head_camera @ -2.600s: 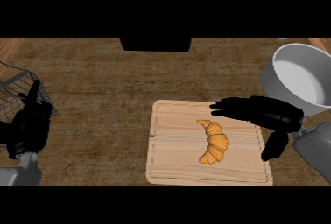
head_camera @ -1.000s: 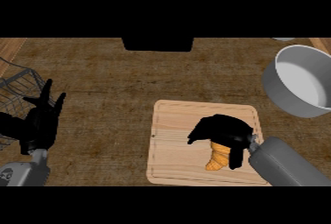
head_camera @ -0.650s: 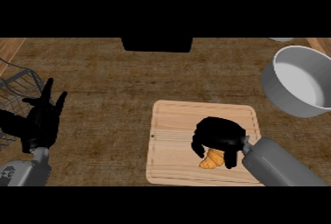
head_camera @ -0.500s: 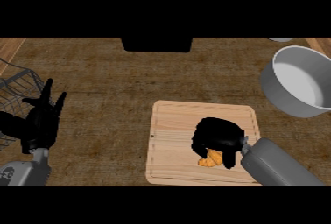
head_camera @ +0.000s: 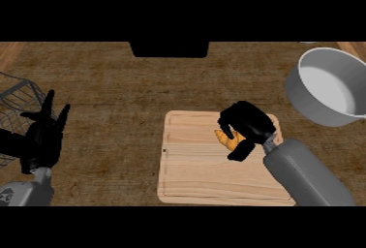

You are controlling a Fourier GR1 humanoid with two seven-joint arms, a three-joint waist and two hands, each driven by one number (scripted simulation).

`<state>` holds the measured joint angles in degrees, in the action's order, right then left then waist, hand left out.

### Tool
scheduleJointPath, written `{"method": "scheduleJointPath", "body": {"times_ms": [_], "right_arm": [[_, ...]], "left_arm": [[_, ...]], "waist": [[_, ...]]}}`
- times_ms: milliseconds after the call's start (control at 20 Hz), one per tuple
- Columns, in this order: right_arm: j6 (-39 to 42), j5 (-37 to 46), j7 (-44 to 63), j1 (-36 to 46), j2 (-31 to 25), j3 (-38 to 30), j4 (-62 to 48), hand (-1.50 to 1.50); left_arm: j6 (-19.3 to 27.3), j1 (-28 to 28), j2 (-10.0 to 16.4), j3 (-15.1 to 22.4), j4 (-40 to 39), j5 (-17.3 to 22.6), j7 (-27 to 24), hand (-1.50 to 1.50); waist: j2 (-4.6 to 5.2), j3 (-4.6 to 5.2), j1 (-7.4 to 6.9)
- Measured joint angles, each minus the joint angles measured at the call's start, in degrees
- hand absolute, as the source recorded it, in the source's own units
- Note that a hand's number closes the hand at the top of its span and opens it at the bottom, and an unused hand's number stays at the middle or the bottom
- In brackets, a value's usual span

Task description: Pick the croissant from the cutting board and place it in the pot

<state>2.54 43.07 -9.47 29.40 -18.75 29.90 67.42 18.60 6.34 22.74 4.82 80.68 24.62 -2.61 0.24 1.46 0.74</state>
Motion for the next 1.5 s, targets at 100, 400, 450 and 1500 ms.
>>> {"method": "scheduleJointPath", "body": {"times_ms": [100, 400, 450, 1500], "right_arm": [[-1.8, 0.5, 8.2, 1.6, 2.1, -3.5, -2.4, 1.50], [-9.6, 6.4, 32.5, 9.8, 7.8, -10.9, -6.7, 1.50], [-10.7, 8.1, 36.5, 11.4, 8.0, -11.8, -7.3, 1.50], [-14.5, 36.5, 71.8, 23.5, 2.4, -21.6, -6.7, 1.50]], "left_arm": [[-0.1, -0.2, 0.0, 0.0, 0.2, 0.2, 0.0, 0.00], [0.0, 0.3, 0.1, 0.6, -0.4, 0.1, 0.1, 0.00], [0.1, 0.4, 0.1, 0.6, -0.5, 0.1, 0.2, 0.00], [1.5, 0.2, 0.5, 0.3, -0.8, 1.4, 1.3, 0.00]], "waist": [[0.01, -0.07, -0.13], [-0.29, 0.05, -0.64], [-0.34, 0.09, -0.71], [-0.65, -0.26, 1.59]]}}
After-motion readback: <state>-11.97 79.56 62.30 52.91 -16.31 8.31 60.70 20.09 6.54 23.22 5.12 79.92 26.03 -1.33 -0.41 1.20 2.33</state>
